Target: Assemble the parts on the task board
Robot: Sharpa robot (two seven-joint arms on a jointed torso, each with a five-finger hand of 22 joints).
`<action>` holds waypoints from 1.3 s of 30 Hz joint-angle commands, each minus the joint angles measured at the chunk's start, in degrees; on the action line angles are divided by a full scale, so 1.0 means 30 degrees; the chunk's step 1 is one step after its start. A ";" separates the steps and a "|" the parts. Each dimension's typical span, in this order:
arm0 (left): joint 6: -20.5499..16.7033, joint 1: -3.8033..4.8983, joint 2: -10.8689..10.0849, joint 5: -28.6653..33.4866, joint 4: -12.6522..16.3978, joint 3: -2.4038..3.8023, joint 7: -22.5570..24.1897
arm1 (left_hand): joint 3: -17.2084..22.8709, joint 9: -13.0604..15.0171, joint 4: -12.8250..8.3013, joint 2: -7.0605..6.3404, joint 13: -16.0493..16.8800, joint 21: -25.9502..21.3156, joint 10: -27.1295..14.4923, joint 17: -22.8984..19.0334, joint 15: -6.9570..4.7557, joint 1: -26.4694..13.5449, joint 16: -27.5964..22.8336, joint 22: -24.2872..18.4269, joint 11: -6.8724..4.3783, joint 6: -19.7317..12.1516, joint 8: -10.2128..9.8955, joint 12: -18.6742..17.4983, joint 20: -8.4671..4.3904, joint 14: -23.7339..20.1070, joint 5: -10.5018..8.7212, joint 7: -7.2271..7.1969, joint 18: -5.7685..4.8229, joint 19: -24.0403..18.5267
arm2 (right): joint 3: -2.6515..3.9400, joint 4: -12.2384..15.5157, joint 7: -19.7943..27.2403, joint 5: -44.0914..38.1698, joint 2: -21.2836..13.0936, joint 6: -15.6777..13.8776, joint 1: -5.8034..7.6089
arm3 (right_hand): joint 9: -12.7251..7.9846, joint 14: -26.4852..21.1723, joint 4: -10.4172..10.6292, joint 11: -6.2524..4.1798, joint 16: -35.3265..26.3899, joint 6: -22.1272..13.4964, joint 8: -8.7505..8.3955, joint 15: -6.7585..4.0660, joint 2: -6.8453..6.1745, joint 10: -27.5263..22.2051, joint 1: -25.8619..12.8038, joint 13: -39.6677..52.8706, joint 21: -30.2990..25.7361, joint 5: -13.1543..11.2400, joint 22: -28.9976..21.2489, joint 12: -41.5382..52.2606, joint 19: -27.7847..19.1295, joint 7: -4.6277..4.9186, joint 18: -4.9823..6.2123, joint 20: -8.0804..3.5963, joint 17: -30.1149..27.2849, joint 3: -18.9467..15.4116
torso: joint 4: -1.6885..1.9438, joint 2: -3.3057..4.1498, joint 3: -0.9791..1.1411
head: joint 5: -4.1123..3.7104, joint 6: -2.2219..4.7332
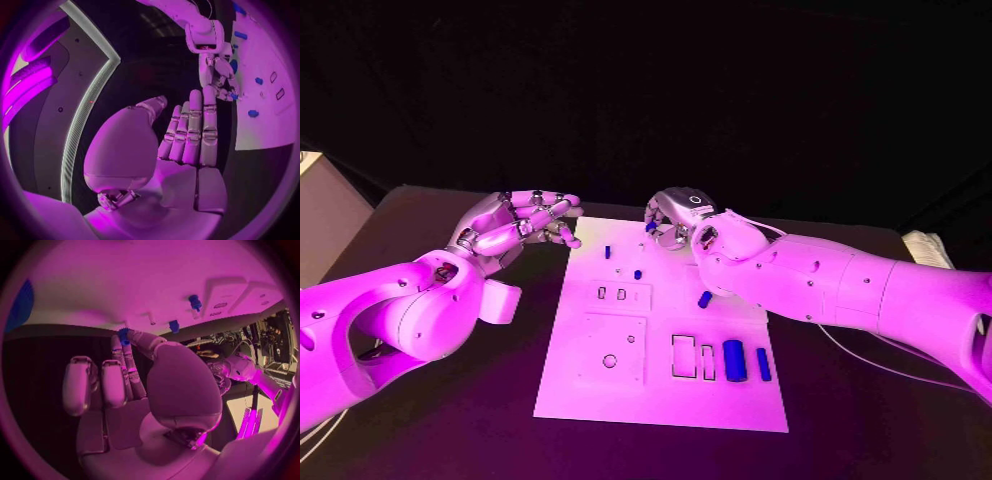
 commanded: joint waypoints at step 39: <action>0.0412 0.0032 0.0125 -0.0085 -0.0150 0.0011 -0.0019 | 0.0164 0.0022 -0.0023 -0.0009 -0.0001 0.0103 0.0004 0.0063 -0.0013 -0.0022 0.0116 0.0072 0.0017 0.0003 -0.0094 -0.0128 0.0054 -0.0122 -0.0030 0.0066 0.0163 -0.0178 | -0.0140 -0.0330 0.0120 -0.0275 0.0267 0.1314 -0.0150 | -0.0488 -0.0911 0.0332 0.0584 -0.2835 -0.2340 -0.1738 0.0906 -0.1159 -0.4455 -0.0257 -0.1155 -0.5309 -0.0655 -0.6238 0.0101 -0.2822 0.0678 0.1145 0.0855 -0.4303 -0.0779 | 0.0008 0.0036 -0.0032 | 0.0035 -0.0063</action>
